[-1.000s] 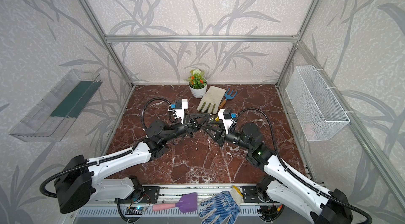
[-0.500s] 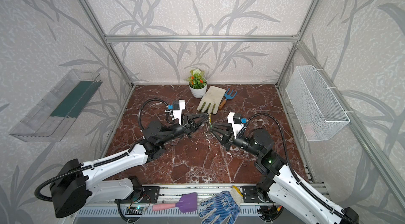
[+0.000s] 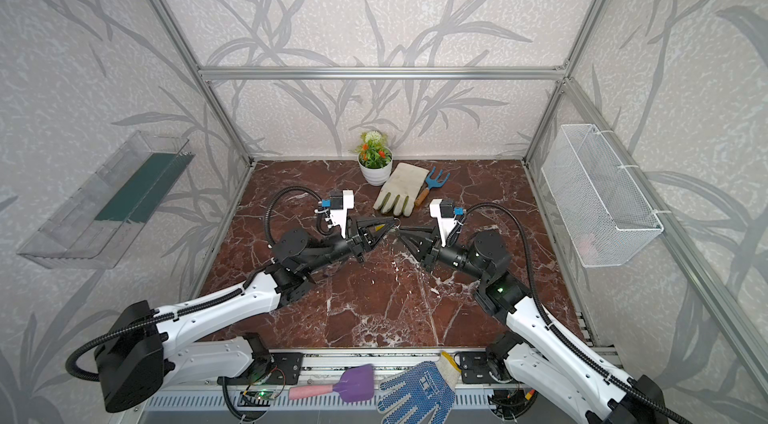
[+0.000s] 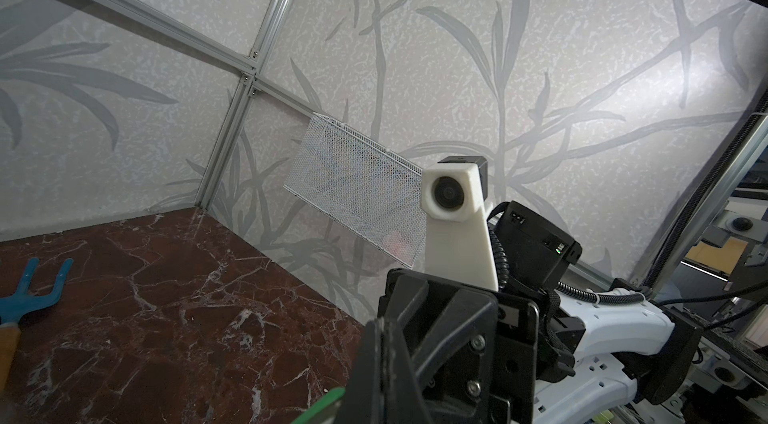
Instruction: Put the keys on the keyring
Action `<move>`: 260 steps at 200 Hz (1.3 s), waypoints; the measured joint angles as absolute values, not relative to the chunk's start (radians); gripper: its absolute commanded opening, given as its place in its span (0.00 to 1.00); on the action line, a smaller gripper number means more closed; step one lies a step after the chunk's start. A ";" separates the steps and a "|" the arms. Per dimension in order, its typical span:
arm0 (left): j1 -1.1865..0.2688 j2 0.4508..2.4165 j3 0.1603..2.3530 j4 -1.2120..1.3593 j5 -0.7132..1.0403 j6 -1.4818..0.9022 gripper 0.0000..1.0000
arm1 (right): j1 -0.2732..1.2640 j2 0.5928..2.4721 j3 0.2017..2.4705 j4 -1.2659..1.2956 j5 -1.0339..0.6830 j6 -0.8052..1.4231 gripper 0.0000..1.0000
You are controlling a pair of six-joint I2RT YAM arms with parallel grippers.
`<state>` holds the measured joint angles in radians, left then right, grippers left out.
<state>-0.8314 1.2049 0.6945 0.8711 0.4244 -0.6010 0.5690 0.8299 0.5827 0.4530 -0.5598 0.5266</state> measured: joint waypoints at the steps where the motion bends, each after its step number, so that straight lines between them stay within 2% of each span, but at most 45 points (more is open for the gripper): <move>1: -0.831 1.205 0.694 0.871 0.425 -0.601 0.00 | 0.568 0.830 0.583 0.454 -0.561 0.527 0.19; 78: -0.831 1.205 0.694 0.859 0.427 -0.593 0.00 | 0.538 0.814 0.583 0.497 -0.599 0.579 0.23; 185: -0.831 1.205 0.695 0.832 0.427 -0.576 0.00 | 0.454 0.827 0.583 0.561 -0.652 0.664 0.24; 260: -0.831 1.205 0.697 0.817 0.428 -0.576 0.00 | 0.446 0.888 0.582 0.653 -0.695 0.734 0.19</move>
